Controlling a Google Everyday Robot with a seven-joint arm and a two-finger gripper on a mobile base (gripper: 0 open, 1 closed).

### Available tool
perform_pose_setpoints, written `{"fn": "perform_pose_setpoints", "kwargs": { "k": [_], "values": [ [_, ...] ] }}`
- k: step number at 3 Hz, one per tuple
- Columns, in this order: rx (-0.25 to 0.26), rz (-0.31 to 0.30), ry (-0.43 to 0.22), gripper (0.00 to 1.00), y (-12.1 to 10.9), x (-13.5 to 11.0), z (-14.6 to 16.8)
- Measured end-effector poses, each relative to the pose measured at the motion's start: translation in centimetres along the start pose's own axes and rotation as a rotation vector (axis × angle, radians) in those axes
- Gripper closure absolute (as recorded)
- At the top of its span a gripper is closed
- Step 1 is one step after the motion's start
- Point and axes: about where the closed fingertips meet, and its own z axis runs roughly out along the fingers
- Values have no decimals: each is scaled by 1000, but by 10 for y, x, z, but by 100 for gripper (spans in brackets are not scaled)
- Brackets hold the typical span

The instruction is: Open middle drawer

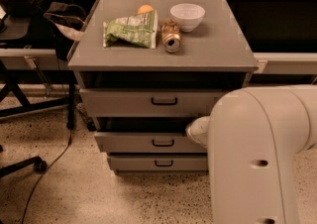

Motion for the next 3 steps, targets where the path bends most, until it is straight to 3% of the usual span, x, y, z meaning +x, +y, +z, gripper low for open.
{"fn": "perform_pose_setpoints", "kwargs": {
  "k": [1, 3],
  "values": [
    [-52, 40, 72, 100, 5, 24, -12],
    [-46, 48, 37, 100, 9, 25, -13]
  ]
}}
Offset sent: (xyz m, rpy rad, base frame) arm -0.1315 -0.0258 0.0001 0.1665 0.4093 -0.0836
